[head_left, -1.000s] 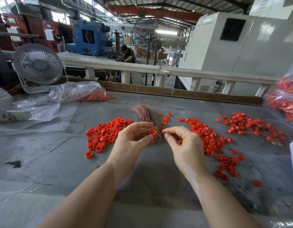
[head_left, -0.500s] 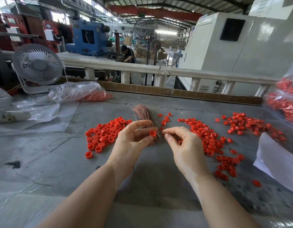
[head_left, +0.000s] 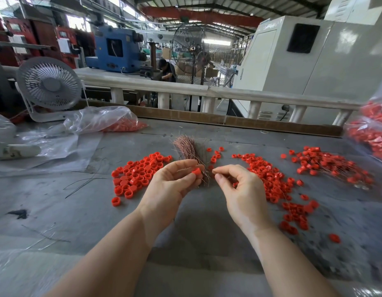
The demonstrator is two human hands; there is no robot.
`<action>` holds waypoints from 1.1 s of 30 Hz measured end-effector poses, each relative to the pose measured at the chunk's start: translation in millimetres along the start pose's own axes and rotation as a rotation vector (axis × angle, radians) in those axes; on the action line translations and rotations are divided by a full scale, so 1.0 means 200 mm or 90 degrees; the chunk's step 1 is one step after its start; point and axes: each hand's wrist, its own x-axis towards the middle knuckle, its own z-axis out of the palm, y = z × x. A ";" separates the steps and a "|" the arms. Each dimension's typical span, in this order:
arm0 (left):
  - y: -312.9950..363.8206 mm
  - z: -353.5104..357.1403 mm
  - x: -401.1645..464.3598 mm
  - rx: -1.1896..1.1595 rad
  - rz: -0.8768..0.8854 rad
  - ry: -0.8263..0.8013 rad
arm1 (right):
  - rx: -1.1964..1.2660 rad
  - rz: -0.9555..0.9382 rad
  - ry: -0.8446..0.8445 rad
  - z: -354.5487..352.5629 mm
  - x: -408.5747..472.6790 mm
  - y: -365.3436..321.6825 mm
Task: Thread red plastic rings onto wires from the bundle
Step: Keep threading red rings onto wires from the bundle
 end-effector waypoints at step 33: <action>0.02 0.01 -0.02 -0.059 -0.068 -0.063 | -0.003 0.006 -0.017 0.00 0.00 0.00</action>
